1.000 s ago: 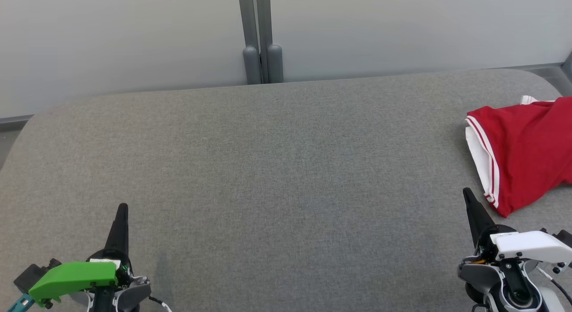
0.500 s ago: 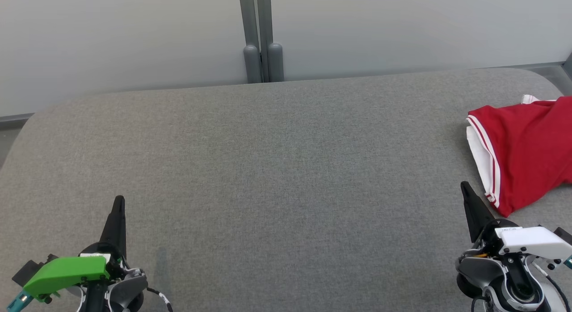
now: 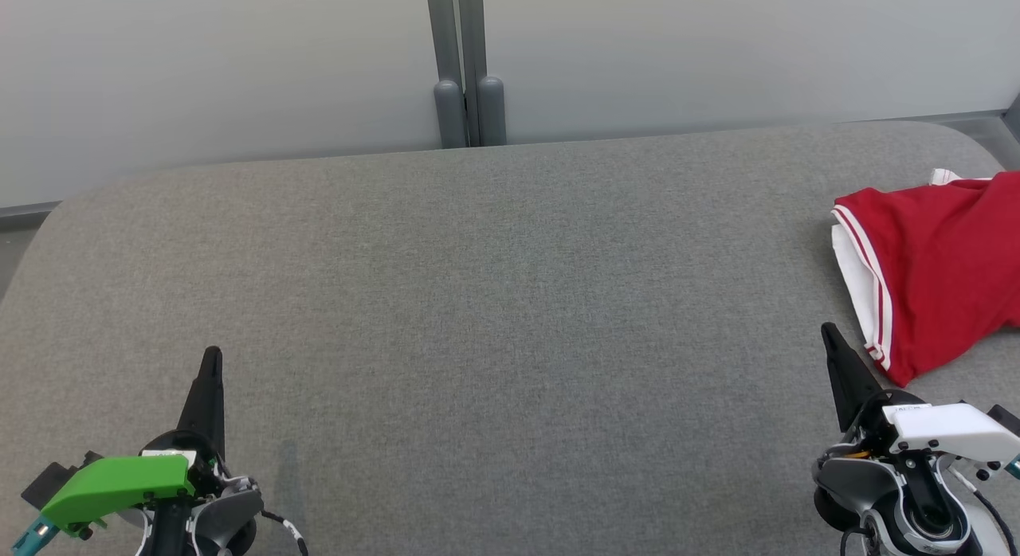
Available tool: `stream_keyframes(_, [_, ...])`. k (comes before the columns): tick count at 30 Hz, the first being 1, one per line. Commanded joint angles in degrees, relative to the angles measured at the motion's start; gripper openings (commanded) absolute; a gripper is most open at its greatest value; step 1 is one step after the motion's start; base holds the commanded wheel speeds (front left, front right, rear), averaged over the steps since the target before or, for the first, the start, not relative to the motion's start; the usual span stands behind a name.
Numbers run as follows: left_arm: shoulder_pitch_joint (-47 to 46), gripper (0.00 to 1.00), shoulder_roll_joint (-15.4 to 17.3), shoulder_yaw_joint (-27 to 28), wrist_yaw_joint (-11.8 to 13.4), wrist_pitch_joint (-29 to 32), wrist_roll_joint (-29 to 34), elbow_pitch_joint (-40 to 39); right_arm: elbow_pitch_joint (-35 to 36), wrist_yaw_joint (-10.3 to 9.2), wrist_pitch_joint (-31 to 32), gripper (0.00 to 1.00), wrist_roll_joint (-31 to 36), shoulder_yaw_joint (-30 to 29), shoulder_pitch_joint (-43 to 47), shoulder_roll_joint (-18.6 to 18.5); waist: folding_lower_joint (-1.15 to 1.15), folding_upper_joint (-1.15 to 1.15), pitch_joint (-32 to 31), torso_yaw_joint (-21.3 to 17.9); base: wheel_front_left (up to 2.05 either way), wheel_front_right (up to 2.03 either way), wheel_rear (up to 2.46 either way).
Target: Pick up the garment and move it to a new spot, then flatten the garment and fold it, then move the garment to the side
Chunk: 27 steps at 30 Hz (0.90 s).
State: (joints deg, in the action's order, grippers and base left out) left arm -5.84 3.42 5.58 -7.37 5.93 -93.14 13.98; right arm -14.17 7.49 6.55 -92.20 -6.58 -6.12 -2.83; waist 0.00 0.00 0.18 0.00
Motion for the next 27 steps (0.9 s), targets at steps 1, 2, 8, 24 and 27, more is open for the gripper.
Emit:
stream_keyframes(1, [-0.73,0.0,0.19,0.28,-0.28,0.04,0.03,0.11,0.25,0.0,0.19,0.0,-0.37,0.06,-0.33,-0.08,0.0,0.0,0.0,0.0,0.0,0.0,0.0])
stream_keyframes(2, [-0.73,0.0,0.18,0.3,-0.28,0.05,0.05,0.11,0.25,0.0,0.19,0.0,-0.37,0.06,-0.33,-0.08,0.0,0.0,0.0,0.0,0.0,0.0,0.0])
stream_keyframes(8, [-0.74,0.0,0.12,0.37,-0.28,0.13,0.15,0.11,0.25,0.0,0.19,0.0,-0.38,0.06,-0.32,-0.08,0.0,0.0,0.0,0.0,0.0,0.0,0.0])
stream_keyframes(24, [-0.76,0.0,0.01,0.54,-0.28,0.33,0.28,0.12,0.25,0.0,0.18,0.0,-0.38,0.06,-0.32,-0.08,0.0,0.0,0.0,0.0,0.0,0.0,0.0])
stream_keyframes(27, [-0.77,0.0,-0.02,0.56,-0.28,0.34,0.33,0.12,0.25,0.0,0.18,0.0,-0.38,0.07,-0.32,-0.08,0.0,0.0,0.0,0.0,0.0,0.0,0.0])
